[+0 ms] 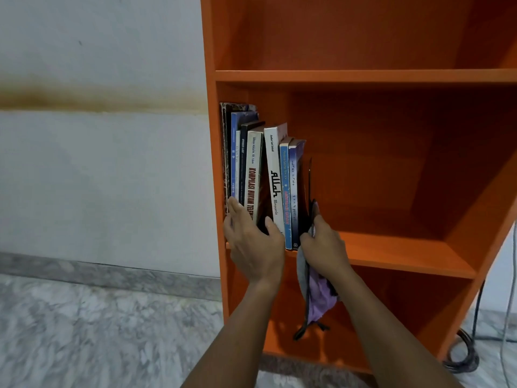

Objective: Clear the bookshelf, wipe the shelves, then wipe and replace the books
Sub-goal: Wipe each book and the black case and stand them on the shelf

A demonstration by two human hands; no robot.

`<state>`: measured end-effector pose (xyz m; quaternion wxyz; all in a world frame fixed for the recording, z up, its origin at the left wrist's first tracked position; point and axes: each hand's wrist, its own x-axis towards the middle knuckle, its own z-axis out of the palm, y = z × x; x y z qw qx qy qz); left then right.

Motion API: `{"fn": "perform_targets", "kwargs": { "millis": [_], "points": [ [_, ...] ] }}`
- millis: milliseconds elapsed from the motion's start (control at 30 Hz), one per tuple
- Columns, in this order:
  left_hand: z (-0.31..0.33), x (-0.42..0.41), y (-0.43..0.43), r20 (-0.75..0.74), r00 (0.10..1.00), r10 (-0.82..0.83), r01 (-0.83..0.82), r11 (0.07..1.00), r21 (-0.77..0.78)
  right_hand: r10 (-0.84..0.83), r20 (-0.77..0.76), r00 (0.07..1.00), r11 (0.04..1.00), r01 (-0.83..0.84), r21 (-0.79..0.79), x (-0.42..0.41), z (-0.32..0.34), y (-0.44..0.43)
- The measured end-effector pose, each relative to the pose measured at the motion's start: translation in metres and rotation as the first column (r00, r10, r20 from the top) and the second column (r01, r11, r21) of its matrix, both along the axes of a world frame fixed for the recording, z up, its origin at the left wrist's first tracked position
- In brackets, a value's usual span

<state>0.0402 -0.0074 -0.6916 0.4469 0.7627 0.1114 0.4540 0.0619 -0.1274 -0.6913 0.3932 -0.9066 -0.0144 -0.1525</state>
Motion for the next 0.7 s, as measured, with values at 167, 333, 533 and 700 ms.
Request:
{"fn": "perform_targets", "kwargs": {
  "millis": [167,333,533,700],
  "points": [
    [-0.001,0.004,-0.012,0.022,1.0,0.013,-0.01,0.99,-0.139,-0.011,0.018,1.0,1.0,0.011,-0.009,0.005,-0.006,-0.003],
    [-0.005,0.01,-0.013,0.017,0.999,0.049,-0.047,0.991,-0.127,-0.019,0.039,0.999,1.0,0.02,-0.018,0.007,-0.007,-0.002],
    [-0.004,0.013,-0.009,0.006,0.998,0.059,-0.057,0.985,-0.165,-0.018,0.017,1.0,1.0,0.018,-0.002,0.006,-0.007,-0.002],
    [0.0,0.013,-0.01,-0.018,0.996,0.085,-0.086,0.987,-0.137,-0.024,0.017,1.0,1.0,0.024,0.01,0.003,-0.004,0.0]
  ]
}}
